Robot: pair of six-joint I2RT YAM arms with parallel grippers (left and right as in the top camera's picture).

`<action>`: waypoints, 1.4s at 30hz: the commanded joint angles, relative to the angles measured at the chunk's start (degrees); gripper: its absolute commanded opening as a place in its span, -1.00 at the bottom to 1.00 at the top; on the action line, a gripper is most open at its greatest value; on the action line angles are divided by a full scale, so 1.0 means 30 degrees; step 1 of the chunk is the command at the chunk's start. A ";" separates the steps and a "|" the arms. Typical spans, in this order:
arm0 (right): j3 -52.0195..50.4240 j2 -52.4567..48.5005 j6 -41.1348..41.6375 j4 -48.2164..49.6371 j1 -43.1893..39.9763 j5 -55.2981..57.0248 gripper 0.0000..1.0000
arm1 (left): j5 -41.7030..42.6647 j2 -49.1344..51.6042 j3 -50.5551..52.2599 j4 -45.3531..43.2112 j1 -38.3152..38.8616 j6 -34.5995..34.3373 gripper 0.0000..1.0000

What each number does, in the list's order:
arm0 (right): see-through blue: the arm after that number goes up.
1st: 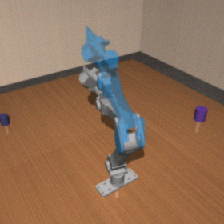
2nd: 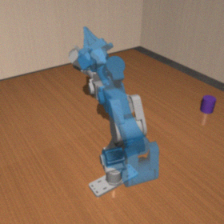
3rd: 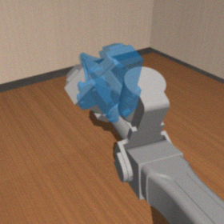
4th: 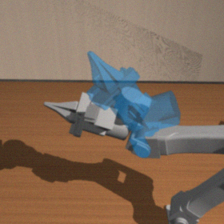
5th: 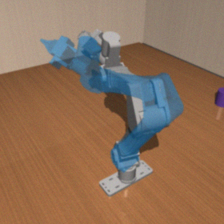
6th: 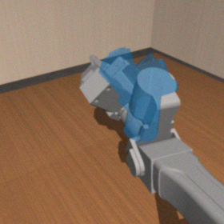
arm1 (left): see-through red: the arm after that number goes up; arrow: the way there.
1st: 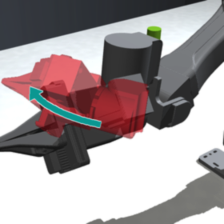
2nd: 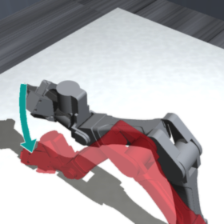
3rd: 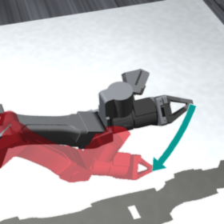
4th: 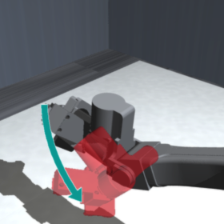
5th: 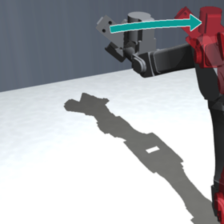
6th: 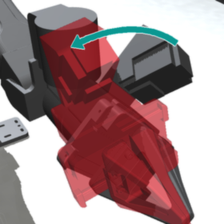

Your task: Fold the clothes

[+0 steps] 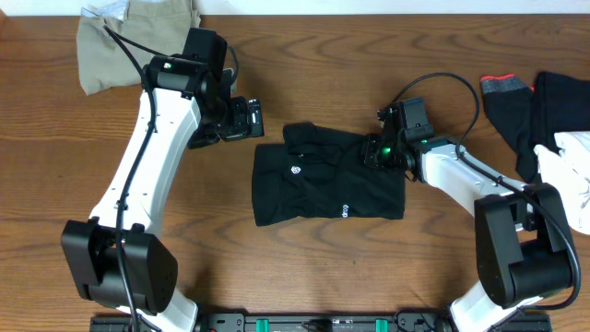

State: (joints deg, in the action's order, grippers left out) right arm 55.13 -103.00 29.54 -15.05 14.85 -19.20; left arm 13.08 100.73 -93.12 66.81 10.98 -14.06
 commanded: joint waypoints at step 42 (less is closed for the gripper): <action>-0.3082 1.1511 0.0539 -0.4969 0.2368 0.0911 0.43 | -0.0219 -0.0124 0.0051 0.0656 -0.0007 0.0109 0.96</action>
State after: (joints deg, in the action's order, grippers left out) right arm 42.50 -72.49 33.21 -28.29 21.78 -16.75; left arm 13.08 100.71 -93.12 68.14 10.98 -14.09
